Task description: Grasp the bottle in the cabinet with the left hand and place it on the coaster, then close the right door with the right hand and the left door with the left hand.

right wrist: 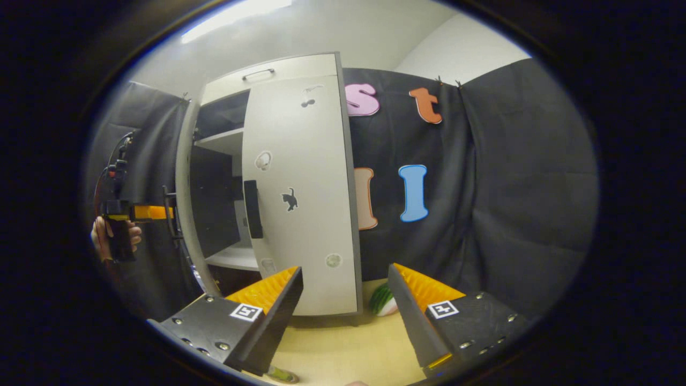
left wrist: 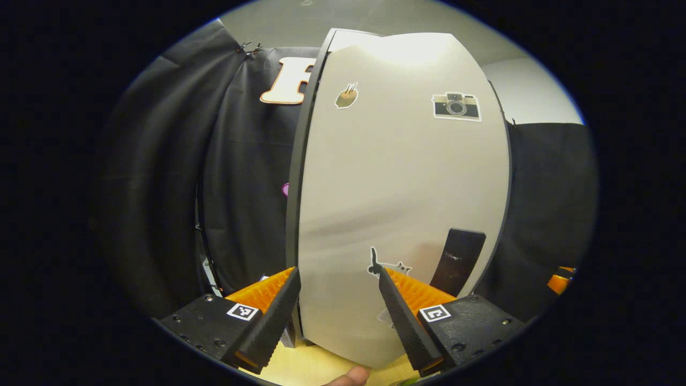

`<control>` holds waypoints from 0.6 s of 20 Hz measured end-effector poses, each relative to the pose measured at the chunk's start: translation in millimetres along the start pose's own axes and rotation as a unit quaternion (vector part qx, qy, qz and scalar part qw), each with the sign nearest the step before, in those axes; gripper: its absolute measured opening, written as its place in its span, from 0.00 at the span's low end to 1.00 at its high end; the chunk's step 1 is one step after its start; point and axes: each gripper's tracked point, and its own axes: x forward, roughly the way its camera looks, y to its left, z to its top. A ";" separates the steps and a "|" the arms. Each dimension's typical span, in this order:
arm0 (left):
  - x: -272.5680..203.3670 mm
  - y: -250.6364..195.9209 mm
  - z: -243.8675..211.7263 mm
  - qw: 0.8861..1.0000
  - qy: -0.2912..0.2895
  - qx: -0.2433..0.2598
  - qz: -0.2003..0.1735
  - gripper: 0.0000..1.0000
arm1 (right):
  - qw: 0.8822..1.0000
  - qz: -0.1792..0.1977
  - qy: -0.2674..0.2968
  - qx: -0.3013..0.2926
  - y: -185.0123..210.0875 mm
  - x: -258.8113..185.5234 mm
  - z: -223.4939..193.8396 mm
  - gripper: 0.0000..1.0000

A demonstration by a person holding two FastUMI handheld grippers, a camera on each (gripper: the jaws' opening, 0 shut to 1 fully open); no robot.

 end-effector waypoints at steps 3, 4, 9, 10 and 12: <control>-1.6 0.1 -2.5 1.000 -0.004 0.013 0.020 0.94 | 1.000 -0.003 -0.007 -0.005 1.1 -2.4 6.7 0.99; -1.9 0.1 -3.9 1.000 -0.005 0.017 0.025 0.94 | 1.000 -0.001 -0.009 -0.006 3.7 -2.2 9.2 0.99; -13.3 -4.3 -6.1 0.998 -0.019 0.036 0.046 0.94 | 1.000 0.011 -0.015 -0.002 25.0 4.8 22.1 0.96; -18.0 -5.9 -9.2 0.998 -0.018 0.040 0.050 0.94 | 1.000 0.014 -0.017 0.000 31.0 6.6 27.5 0.94; -28.8 -9.0 -13.6 0.997 -0.020 0.047 0.054 0.94 | 0.999 0.021 -0.026 0.002 44.3 12.6 38.9 0.96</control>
